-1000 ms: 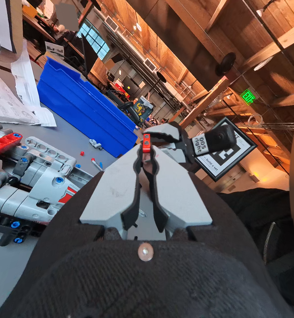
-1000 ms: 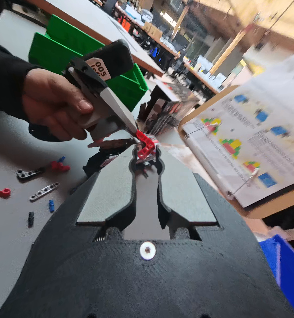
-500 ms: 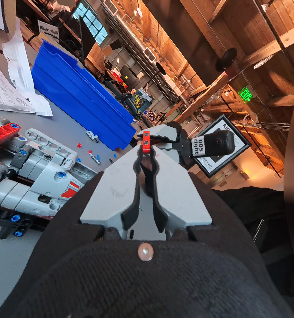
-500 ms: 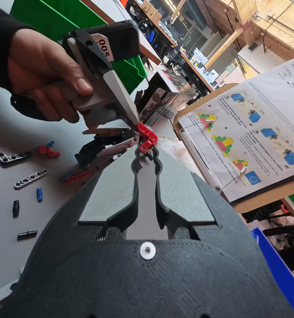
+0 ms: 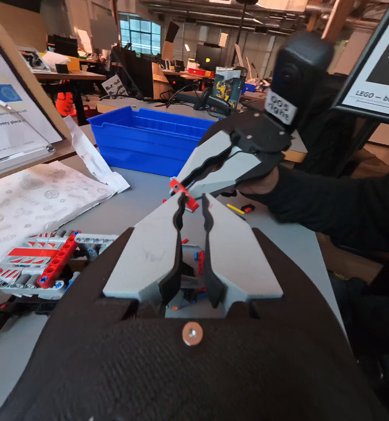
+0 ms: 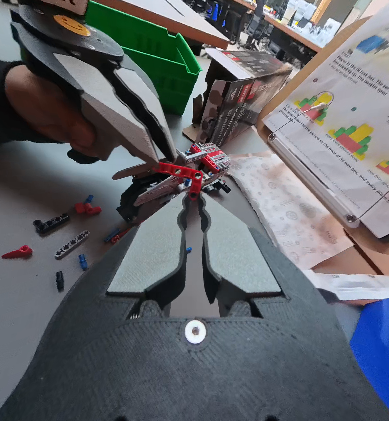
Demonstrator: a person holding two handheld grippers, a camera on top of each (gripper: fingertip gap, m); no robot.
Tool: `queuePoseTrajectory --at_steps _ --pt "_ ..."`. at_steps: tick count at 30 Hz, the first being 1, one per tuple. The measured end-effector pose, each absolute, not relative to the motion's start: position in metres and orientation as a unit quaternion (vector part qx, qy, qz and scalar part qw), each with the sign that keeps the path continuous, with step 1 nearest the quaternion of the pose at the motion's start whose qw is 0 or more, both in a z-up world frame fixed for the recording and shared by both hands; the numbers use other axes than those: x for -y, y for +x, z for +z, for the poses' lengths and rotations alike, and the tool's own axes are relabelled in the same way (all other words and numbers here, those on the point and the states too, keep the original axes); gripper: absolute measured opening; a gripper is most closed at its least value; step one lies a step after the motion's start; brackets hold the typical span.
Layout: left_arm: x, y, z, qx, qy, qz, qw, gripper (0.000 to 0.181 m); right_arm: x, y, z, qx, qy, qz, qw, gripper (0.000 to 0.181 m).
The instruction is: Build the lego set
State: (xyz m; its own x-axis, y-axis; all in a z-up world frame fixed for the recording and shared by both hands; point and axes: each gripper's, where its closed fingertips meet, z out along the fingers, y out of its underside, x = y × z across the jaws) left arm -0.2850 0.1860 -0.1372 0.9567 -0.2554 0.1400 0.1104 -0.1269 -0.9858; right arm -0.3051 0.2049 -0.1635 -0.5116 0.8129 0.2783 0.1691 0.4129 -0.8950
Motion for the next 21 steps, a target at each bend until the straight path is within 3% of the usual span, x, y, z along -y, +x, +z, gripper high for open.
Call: queuePoseTrajectory --at_steps 3,7,11,16,21 --pt "-0.183 -0.285 -0.131 -0.081 -0.735 -0.102 0.666 0.032 -0.209 -0.306 -0.175 0.757 -0.361 0.440 0.320 0.004" --pt "-0.181 -0.285 -0.152 -0.209 -0.755 0.087 0.615 0.033 -0.208 -0.302 -0.196 0.766 -0.403 0.447 0.225 0.004" --pt "-0.181 -0.281 -0.177 -0.349 -0.720 0.282 0.530 0.027 -0.203 -0.298 -0.205 0.772 -0.418 0.446 0.177 0.004" --pt "-0.183 -0.279 -0.178 -0.393 -0.678 0.371 0.498 0.009 -0.199 -0.290 -0.208 0.769 -0.430 0.458 0.117 0.004" --pt "-0.184 -0.276 -0.181 -0.417 -0.658 0.407 0.477 0.011 -0.197 -0.285 -0.208 0.772 -0.429 0.459 0.093 0.004"
